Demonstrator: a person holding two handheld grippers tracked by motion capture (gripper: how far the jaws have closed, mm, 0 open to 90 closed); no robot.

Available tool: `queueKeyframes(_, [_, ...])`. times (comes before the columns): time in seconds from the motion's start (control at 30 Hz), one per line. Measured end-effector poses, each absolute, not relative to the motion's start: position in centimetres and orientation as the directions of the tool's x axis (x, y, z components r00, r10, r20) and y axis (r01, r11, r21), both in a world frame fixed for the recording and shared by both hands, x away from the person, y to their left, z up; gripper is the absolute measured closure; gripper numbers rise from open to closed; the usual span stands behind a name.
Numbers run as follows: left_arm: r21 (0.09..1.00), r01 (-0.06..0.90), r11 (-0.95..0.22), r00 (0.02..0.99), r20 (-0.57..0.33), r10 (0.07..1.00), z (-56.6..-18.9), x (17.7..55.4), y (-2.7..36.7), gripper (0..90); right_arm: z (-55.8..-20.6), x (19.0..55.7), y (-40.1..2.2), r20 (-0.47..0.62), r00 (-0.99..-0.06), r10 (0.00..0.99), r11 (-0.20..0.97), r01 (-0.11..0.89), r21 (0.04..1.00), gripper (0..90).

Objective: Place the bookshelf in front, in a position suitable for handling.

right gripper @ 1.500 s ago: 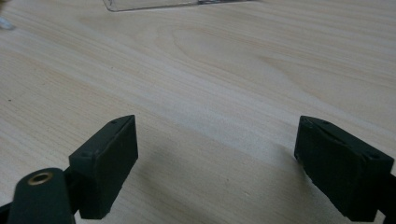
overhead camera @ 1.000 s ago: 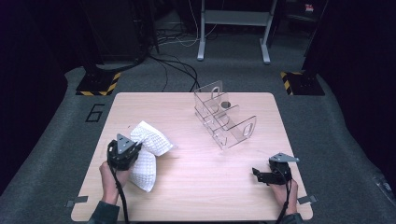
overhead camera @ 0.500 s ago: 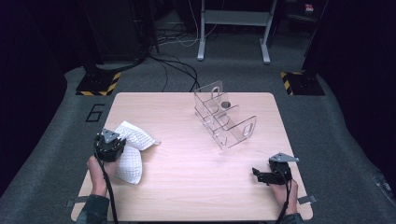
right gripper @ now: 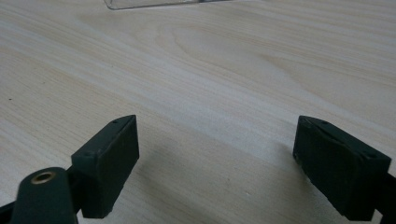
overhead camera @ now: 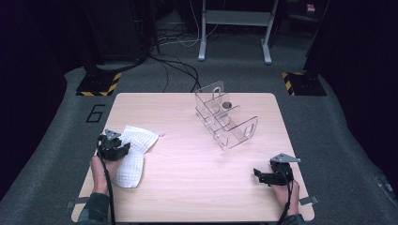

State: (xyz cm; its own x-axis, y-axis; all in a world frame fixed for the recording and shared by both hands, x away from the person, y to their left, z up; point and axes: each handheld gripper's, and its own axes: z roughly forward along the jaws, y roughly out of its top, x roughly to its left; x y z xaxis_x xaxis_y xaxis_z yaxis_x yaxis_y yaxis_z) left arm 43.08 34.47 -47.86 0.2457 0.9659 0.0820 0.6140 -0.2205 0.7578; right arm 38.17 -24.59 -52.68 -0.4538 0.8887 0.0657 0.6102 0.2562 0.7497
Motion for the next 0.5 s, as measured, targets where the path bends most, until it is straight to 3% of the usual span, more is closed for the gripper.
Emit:
queueKeyframes(0.07, [0.763,0.606,-0.225,0.251,0.084,0.964,-47.1,42.8,34.4,38.4,-52.7,38.2,-24.6,0.066,-0.454,0.889,0.256,0.61,0.75,13.9])
queueKeyframes(0.2, [0.778,0.586,-0.225,0.262,0.081,0.962,-45.9,42.3,34.0,23.7,-52.7,38.2,-24.6,0.062,-0.458,0.887,0.261,0.607,0.751,14.0])
queueKeyframes(0.5, [0.816,0.522,-0.248,0.333,0.073,0.94,-44.1,40.0,31.3,14.0,-52.7,38.2,-24.6,0.06,-0.462,0.885,0.265,0.605,0.751,14.1])
